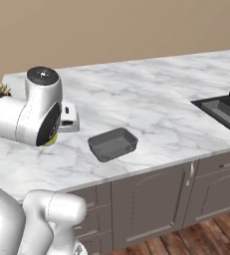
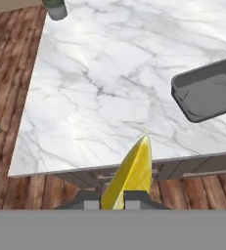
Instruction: Take the lemon wedge and lime out of the freezer and place them in the tupperware container on the counter. Then put the tupperware containing the vegetables back in the freezer.
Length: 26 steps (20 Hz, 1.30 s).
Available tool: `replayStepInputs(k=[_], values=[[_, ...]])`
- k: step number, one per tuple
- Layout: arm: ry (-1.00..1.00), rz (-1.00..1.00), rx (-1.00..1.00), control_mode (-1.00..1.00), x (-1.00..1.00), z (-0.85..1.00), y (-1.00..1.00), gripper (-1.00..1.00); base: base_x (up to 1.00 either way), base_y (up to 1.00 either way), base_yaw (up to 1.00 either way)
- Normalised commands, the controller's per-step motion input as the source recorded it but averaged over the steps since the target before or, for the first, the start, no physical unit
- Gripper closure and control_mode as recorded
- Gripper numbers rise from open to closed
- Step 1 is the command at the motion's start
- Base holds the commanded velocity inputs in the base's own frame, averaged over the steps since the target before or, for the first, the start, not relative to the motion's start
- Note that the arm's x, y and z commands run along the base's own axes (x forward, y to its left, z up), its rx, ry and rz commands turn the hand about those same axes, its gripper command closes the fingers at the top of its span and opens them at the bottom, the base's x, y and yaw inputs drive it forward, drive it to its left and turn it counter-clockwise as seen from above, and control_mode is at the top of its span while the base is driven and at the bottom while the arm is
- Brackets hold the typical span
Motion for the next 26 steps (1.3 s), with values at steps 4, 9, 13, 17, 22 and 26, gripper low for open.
replayStepInputs(k=[4, 9, 13, 17, 22, 26], values=[[0.31, 0.00, 0.00, -1.00, 1.00, -0.59, 0.00, 1.00, 0.00, 0.00, 0.00], [0.18, 0.00, 0.00, -1.00, 1.00, -0.54, -0.15, 1.00, 0.00, 0.00, 0.00], [0.03, 0.00, 0.00, -1.00, 0.83, -0.42, -0.21, 1.00, 0.00, 0.00, 0.00], [0.02, 0.00, 0.00, -1.00, 0.87, -0.53, -0.26, 1.00, 0.00, 0.00, 0.00], [0.04, 0.00, 0.00, -1.00, 0.86, -0.58, -0.30, 1.00, 0.00, 0.00, 0.00], [0.03, 0.00, 0.00, -1.00, 0.74, -0.58, -0.28, 1.00, 0.00, 0.00, 0.00]])
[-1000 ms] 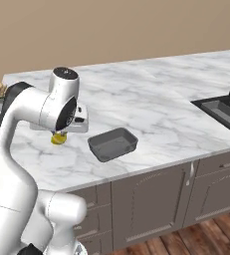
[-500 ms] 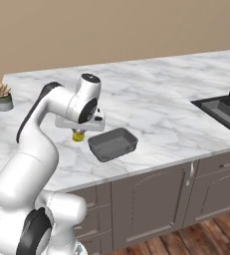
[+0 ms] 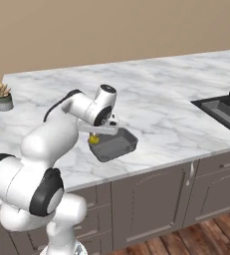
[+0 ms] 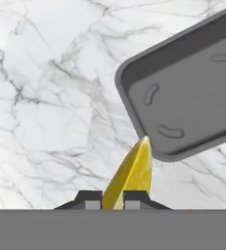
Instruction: Take the lemon wedge and lime out of the freezer and place them in the tupperware container on the counter. Then put the tupperware containing the vegetables back in the freezer.
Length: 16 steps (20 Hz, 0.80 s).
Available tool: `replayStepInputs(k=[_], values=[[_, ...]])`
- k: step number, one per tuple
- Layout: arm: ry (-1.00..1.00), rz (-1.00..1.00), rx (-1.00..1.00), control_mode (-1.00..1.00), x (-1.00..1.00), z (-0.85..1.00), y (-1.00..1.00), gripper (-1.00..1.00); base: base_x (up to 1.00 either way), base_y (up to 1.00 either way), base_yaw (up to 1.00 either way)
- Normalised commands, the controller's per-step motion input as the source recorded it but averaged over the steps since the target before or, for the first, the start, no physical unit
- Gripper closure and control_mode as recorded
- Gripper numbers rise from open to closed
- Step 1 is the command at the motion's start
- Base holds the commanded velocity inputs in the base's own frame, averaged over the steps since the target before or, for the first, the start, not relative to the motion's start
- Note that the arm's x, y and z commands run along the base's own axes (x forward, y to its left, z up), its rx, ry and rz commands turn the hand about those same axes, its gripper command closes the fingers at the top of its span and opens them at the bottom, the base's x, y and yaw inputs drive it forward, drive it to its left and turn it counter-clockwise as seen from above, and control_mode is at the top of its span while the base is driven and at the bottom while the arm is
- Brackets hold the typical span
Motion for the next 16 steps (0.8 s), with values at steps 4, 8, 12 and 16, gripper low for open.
replayStepInputs(k=[4, 8, 12, 16], values=[[0.03, 0.00, 0.00, -1.00, 0.62, -0.54, -0.16, 1.00, 0.00, 0.00, 0.00], [0.03, 0.00, 0.00, -1.00, 0.40, -0.39, -0.05, 1.00, 0.00, 0.00, 0.00], [0.01, 0.00, 0.00, -1.00, 0.37, -0.42, -0.02, 1.00, 0.00, 0.00, 0.00], [0.01, 0.00, 0.00, -1.00, 0.34, -0.42, -0.02, 1.00, 0.00, 0.00, 0.00]])
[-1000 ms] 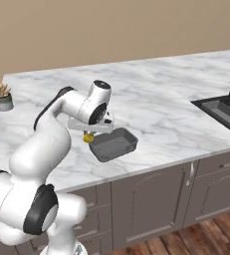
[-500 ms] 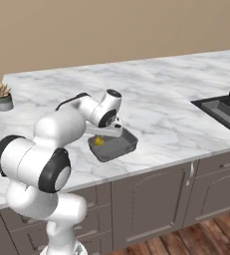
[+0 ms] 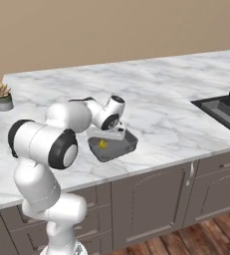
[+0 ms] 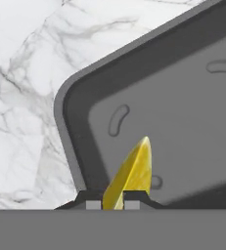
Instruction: Take the lemon wedge and lime out of the freezer and place them in the tupperware container on the counter. Then put the tupperware containing the vegetables back in the freezer.
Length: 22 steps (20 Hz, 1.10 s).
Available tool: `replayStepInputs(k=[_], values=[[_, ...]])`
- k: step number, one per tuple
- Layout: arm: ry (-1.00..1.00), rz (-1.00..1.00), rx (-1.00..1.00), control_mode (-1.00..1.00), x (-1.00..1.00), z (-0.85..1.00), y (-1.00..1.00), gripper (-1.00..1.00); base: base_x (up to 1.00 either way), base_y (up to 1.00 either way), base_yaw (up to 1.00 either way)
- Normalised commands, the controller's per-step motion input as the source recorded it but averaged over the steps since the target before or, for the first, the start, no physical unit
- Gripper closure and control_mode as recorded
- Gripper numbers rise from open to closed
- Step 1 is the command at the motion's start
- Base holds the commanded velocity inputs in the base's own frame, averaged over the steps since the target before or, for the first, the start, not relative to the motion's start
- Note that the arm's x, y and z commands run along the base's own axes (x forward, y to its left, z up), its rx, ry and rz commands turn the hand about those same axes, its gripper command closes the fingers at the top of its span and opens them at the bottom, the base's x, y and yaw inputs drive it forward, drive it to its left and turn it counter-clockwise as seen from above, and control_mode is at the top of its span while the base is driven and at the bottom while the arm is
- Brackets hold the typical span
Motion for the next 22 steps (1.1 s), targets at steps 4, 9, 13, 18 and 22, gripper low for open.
replayStepInputs(k=[4, 9, 13, 18, 22], values=[[0.00, 0.00, 0.00, -1.00, 0.26, -0.32, -0.04, 1.00, 0.00, 0.00, 0.00], [0.01, 0.00, 0.00, -1.00, 0.15, -0.23, -0.06, 1.00, 0.00, 0.00, 0.00], [0.01, 0.00, 0.00, -1.00, 0.17, -0.03, -0.02, -1.00, 0.00, 0.00, 0.00], [0.00, 0.00, 0.01, -1.00, 0.08, -0.01, 0.00, -1.00, 0.00, 0.00, 0.00], [-0.10, 0.00, 0.00, -1.00, -0.20, 0.32, 0.00, -1.00, 0.00, 0.00, 0.00]])
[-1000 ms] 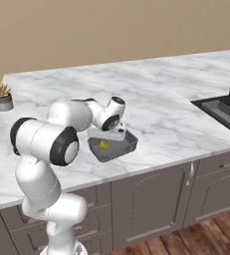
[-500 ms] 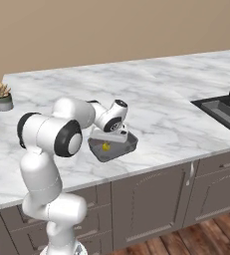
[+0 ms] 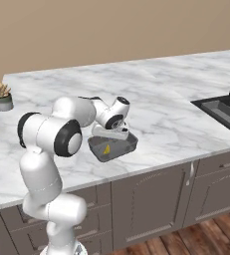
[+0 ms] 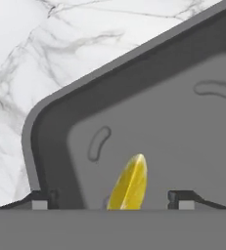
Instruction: Take the lemon wedge and lime out of the freezer and place them in the tupperware container on the counter. Then put the tupperware containing the vegetables back in the freezer.
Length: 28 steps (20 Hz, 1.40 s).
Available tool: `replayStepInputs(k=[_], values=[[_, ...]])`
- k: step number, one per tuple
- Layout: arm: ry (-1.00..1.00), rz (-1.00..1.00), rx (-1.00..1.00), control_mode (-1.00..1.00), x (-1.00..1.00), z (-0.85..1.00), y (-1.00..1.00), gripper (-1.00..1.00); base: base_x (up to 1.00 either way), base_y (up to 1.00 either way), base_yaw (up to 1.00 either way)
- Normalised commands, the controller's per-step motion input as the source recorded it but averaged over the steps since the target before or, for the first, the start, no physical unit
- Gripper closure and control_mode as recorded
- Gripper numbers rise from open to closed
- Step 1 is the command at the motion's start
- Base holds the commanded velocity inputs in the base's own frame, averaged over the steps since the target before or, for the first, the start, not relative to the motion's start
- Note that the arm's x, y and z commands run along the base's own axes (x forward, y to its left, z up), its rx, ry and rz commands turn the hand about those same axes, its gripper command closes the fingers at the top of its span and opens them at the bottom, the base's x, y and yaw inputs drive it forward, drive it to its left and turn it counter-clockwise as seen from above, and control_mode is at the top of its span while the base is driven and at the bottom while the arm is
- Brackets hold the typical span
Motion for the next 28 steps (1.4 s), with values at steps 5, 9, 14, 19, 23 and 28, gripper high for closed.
replayStepInputs(k=[5, 9, 14, 19, 23, 28], values=[[-0.03, 0.00, 0.00, -1.00, -0.92, 1.00, 0.08, -1.00, 0.00, 0.00, 0.00], [0.00, 0.00, 0.00, -1.00, -1.00, 1.00, 0.19, -1.00, 0.00, 0.00, 0.00], [0.00, 0.00, 0.00, -1.00, -1.00, 1.00, 0.39, -1.00, 0.00, 0.00, 0.00], [-0.07, 0.00, -0.03, -1.00, -1.00, 1.00, 0.56, -1.00, 0.00, 0.00, 0.00], [-0.25, -0.01, -0.16, -1.00, -1.00, 1.00, 0.50, -1.00, 0.00, 0.00, 0.00], [-0.25, -0.02, -0.18, -1.00, -0.90, 0.62, 0.17, -1.00, 0.00, 0.00, 0.00]])
